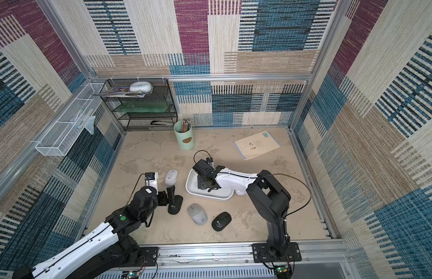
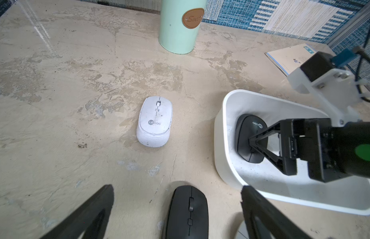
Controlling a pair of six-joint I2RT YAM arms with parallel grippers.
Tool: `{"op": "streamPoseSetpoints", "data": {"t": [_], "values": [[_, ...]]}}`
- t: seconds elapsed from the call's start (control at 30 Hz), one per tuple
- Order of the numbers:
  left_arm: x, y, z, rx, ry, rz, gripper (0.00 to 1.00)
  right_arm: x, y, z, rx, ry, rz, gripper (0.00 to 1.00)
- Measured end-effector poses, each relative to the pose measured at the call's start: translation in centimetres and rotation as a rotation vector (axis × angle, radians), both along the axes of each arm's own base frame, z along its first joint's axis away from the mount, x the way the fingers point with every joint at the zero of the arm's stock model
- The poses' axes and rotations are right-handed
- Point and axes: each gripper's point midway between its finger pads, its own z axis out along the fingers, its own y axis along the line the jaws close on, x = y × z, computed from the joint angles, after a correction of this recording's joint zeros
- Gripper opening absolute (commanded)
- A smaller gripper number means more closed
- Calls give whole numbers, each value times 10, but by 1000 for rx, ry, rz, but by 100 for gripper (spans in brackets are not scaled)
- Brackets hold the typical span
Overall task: Take out the mouse from the storage box
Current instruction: Pick up the mouse from the storage box.
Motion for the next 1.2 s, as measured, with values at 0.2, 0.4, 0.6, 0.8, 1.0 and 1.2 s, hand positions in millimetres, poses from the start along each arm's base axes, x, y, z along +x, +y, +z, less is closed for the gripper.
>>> {"op": "streamPoseSetpoints", "data": {"t": [0.2,0.4,0.6,0.8,1.0,1.2], "values": [[0,0,2,-4,-5,0,100,2,5,11,30,-11,-3,87],[-1,1,6,-15,-19,0,100,16,25,6,56,3,-25,92],[-1,1,10,-25,-33,0,100,19,28,-7,32,38,-52,91],[-2,0,10,-28,-30,-4,100,18,29,-14,10,50,-60,87],[-2,-1,10,-32,-27,-13,100,18,24,-22,-34,49,-69,83],[-2,-2,8,-31,-21,-16,100,13,9,-23,-75,40,-90,79]]}}
